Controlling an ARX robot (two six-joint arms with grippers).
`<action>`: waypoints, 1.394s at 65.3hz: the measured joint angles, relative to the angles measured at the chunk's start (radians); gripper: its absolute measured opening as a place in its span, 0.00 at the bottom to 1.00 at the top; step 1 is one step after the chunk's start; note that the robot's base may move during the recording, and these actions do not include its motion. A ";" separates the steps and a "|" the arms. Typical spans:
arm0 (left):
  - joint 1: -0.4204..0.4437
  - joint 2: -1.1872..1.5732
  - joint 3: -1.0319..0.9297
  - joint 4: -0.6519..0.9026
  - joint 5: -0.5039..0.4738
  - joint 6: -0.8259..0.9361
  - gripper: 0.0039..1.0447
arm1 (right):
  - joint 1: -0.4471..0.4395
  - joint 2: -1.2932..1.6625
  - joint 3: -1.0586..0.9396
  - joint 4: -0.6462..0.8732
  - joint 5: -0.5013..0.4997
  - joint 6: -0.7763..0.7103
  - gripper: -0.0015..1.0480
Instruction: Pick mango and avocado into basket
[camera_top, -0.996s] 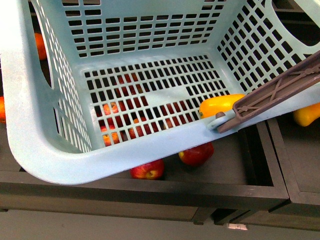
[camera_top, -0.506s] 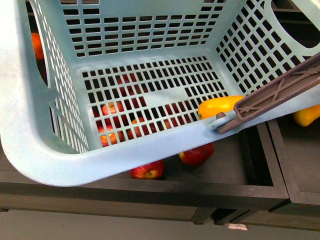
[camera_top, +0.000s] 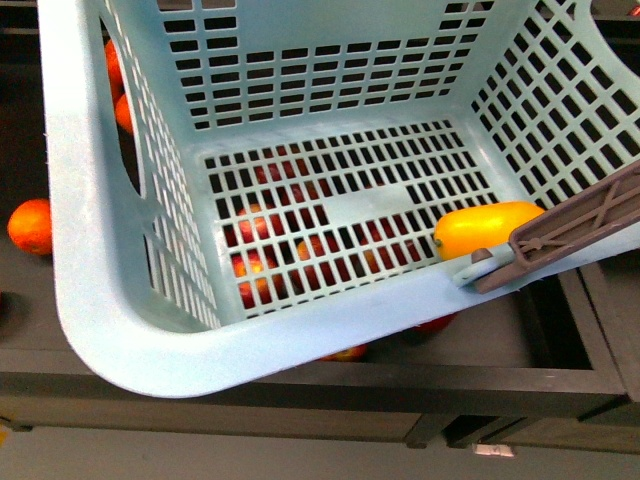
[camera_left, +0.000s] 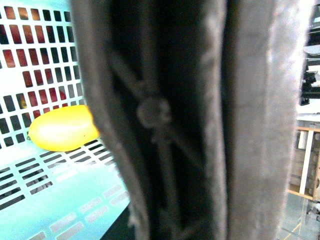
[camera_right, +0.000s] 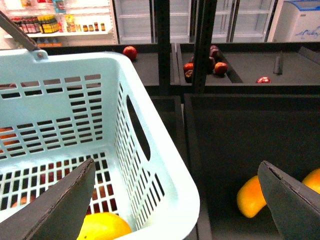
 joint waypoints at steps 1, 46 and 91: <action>0.000 0.000 0.000 0.000 -0.001 0.000 0.13 | 0.000 0.000 0.000 0.000 0.000 0.000 0.92; 0.011 0.000 0.000 0.000 -0.020 0.008 0.13 | 0.000 0.000 -0.003 -0.001 -0.003 0.000 0.92; 0.012 0.000 0.000 0.000 -0.026 0.011 0.13 | 0.000 -0.001 -0.002 -0.001 -0.002 0.000 0.92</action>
